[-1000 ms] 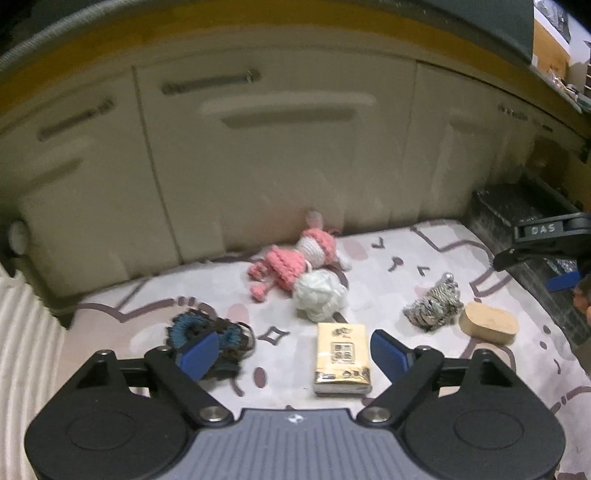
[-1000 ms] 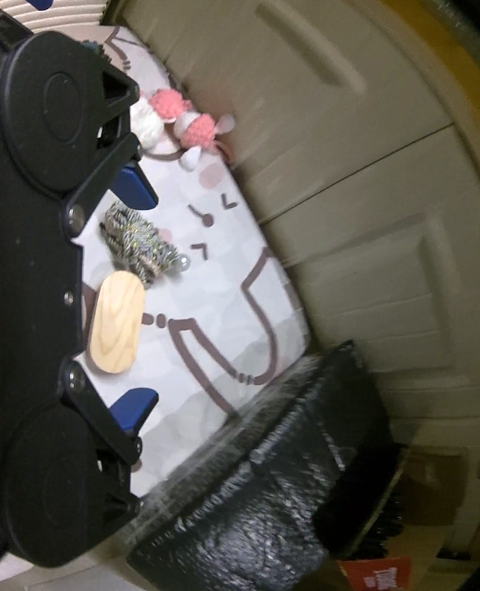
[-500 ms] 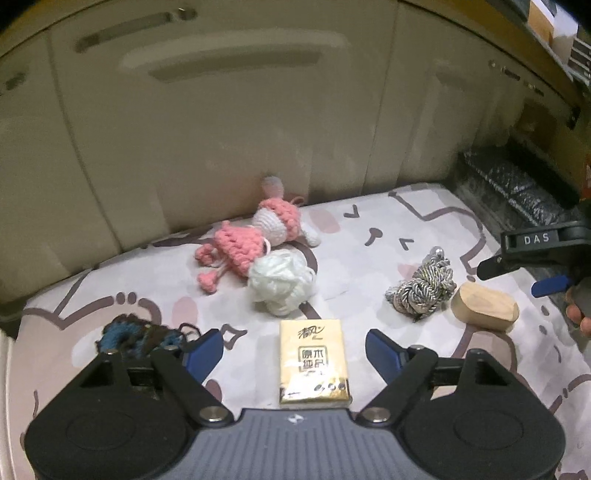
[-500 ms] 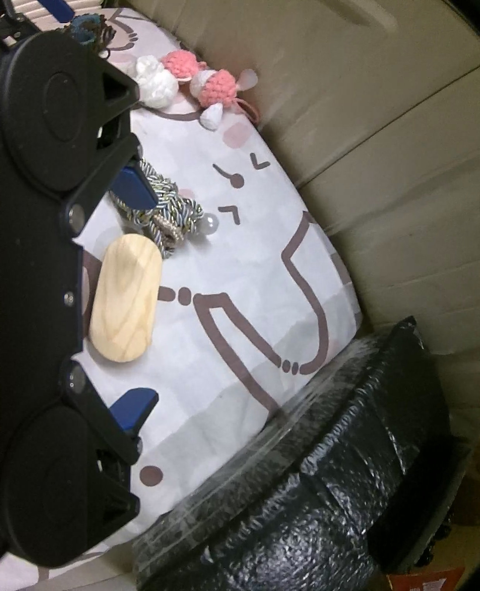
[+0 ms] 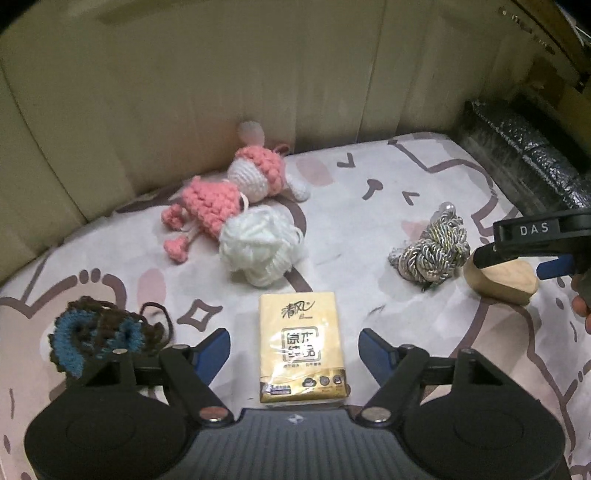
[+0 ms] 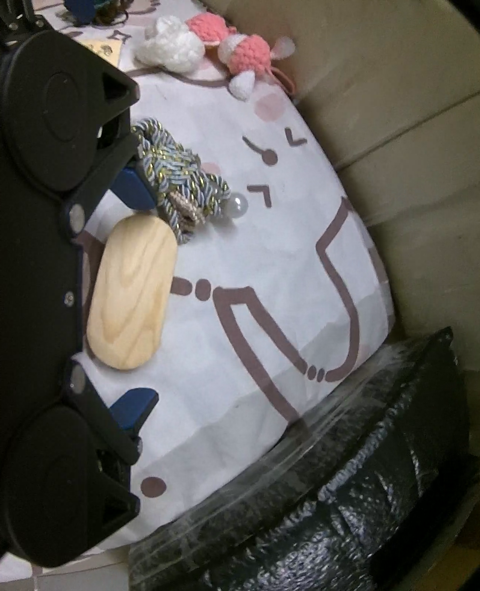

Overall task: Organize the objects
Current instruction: 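Grasp the yellow tissue pack with the left tool while the right tool grasps the wooden block, then carry the tissue pack and wooden block over the black box, then lower the tissue pack into the box with the left tool while the right tool drops the wooden block, then lift both open tools out of the box toward the remaining toys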

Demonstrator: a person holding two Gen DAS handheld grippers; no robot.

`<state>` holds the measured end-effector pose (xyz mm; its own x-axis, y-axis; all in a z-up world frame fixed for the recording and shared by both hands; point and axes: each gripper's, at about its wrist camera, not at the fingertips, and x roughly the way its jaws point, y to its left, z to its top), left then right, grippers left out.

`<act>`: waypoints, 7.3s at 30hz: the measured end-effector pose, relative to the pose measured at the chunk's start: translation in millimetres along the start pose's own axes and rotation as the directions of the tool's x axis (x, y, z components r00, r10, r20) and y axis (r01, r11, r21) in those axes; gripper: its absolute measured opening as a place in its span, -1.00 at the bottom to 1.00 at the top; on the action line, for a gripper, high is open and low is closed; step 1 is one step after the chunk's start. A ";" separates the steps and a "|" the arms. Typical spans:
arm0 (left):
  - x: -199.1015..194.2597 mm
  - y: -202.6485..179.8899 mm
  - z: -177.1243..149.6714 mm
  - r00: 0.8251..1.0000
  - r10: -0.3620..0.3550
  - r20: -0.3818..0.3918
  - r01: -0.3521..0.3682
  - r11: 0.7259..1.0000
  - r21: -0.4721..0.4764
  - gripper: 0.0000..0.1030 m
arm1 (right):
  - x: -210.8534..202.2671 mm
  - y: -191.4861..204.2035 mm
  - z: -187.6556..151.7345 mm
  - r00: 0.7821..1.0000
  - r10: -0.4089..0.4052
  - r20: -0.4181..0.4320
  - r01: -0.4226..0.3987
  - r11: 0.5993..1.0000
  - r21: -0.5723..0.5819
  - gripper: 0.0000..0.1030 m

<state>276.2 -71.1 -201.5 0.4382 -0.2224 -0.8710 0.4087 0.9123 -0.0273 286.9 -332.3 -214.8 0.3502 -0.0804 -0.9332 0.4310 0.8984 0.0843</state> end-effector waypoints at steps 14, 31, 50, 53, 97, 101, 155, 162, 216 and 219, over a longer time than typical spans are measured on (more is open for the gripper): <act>21.2 -2.9 4.0 0.998 -0.006 -0.063 0.000 0.995 -0.102 0.21 | 8.5 2.9 1.3 1.000 0.015 -0.019 -0.015 1.000 0.017 0.83; -15.2 4.1 1.5 1.000 0.017 -0.007 -0.019 0.970 -0.243 0.01 | -14.5 6.2 -9.7 0.999 0.040 -0.004 -0.040 0.988 -0.152 0.79; -129.0 1.1 -30.8 0.986 0.104 0.129 -0.055 0.940 -0.337 0.01 | -120.4 10.2 -39.1 0.977 0.167 0.134 -0.134 0.965 -0.223 0.79; -146.8 -4.5 -36.4 0.981 0.111 0.157 -0.053 0.940 -0.337 0.01 | -137.8 7.5 -48.1 0.971 0.187 0.150 -0.149 0.961 -0.232 0.79; -211.4 -34.5 -132.0 0.991 0.030 0.129 0.023 0.920 -0.390 0.01 | -229.6 4.5 -154.3 0.948 0.278 0.152 -0.202 0.899 -0.388 0.79; -201.0 -39.6 -136.7 0.996 0.012 0.088 0.023 0.920 -0.391 0.01 | -226.1 7.2 -162.6 0.952 0.284 0.113 -0.216 0.887 -0.408 0.79; -158.6 -7.7 -117.9 0.996 0.063 -0.061 -0.083 0.890 -0.449 0.72 | -185.6 68.3 -210.8 0.936 0.290 -0.199 -0.352 0.758 -0.549 0.78; -168.3 0.1 -123.4 0.995 0.061 -0.082 -0.092 0.882 -0.461 0.88 | -183.2 78.1 -215.8 0.927 0.300 -0.226 -0.375 0.753 -0.540 0.78; -187.0 -11.2 -135.3 0.979 0.151 -0.134 -0.193 0.893 -0.406 0.97 | -191.2 64.4 -201.8 0.964 0.235 -0.124 -0.265 0.797 -0.542 1.00; -190.7 -12.8 -136.2 0.980 0.154 -0.126 -0.192 0.895 -0.402 0.97 | -196.8 57.2 -195.9 0.967 0.237 -0.092 -0.249 0.810 -0.532 1.00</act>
<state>78.4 6.5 -101.8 0.3910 -0.0341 -0.9198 -0.0402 0.9977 -0.0541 79.7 -180.5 -94.7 0.3642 0.1750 -0.9147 -0.1803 0.9769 0.1150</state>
